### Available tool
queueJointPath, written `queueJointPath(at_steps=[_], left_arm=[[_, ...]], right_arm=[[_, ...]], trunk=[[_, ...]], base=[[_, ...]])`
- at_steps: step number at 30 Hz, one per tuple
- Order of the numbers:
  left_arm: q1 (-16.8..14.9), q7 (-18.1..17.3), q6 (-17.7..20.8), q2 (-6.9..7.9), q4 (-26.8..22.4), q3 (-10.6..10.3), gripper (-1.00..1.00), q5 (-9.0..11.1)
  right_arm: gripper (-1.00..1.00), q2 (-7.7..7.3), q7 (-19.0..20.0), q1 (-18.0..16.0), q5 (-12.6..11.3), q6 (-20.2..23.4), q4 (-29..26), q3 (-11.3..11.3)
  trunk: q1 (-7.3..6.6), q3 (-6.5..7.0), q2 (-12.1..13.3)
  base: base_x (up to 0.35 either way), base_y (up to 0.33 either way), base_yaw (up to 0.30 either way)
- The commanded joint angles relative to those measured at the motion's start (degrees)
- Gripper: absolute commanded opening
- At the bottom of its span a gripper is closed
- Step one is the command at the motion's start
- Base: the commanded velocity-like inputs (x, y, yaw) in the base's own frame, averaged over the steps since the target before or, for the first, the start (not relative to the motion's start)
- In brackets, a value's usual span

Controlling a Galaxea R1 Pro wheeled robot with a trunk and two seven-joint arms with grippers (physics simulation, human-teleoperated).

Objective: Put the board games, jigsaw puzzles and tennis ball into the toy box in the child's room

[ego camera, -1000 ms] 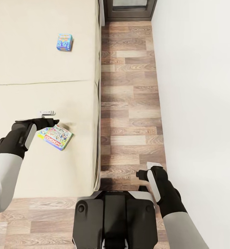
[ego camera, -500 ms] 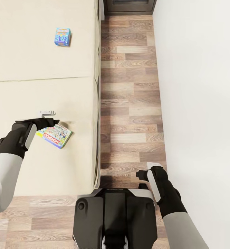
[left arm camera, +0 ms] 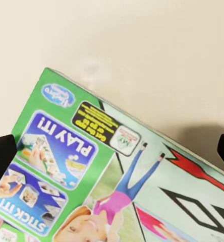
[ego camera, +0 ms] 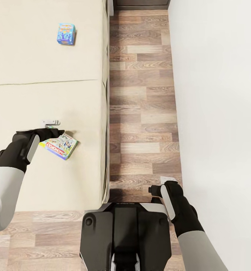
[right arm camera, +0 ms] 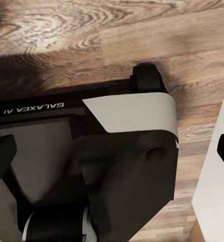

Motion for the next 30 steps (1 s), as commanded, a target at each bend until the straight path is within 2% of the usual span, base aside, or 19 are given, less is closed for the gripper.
queueJointPath(at_steps=[1, 30], left_arm=[[0.03, 0.02, 0.35, 0.04, -0.02, 0.09, 1.0, 0.3], [0.03, 0.09, 0.22, 0.68, -0.95, 0.09, 1.0, 0.29]], right_arm=[[1.0, 0.04, -0.49, -0.01, -0.59, 0.12, -0.06, -0.07], [1.0, 0.04, -0.57, -0.01, -0.59, -0.13, -0.06, -0.01]], trunk=[[0.05, -0.1, -0.05], [0.05, -0.2, -0.05]], base=[[0.0, 0.0, 0.0], [0.0, 0.0, 0.0]])
